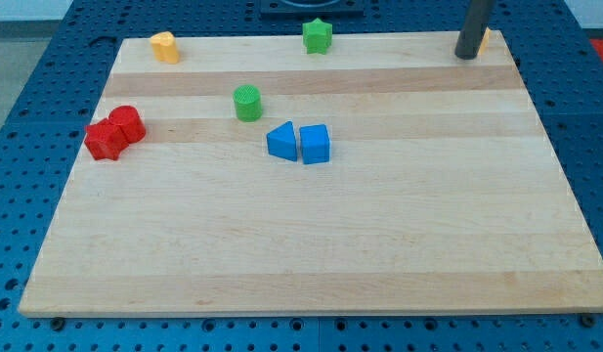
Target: Push the red star towards blue triangle
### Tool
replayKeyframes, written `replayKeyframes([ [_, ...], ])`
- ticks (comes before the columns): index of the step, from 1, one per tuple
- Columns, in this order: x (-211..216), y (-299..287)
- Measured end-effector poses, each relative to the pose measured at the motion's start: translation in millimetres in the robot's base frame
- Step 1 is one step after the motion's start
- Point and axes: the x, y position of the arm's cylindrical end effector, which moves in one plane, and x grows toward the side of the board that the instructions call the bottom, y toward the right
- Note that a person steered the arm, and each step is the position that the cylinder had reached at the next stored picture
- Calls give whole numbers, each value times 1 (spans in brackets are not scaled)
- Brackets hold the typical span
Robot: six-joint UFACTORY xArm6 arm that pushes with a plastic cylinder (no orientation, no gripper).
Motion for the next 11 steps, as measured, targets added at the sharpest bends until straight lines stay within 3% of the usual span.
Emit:
replayKeyframes([
  [1,-9,0],
  [3,68,-1],
  [5,84,-15],
  [11,137,-287],
])
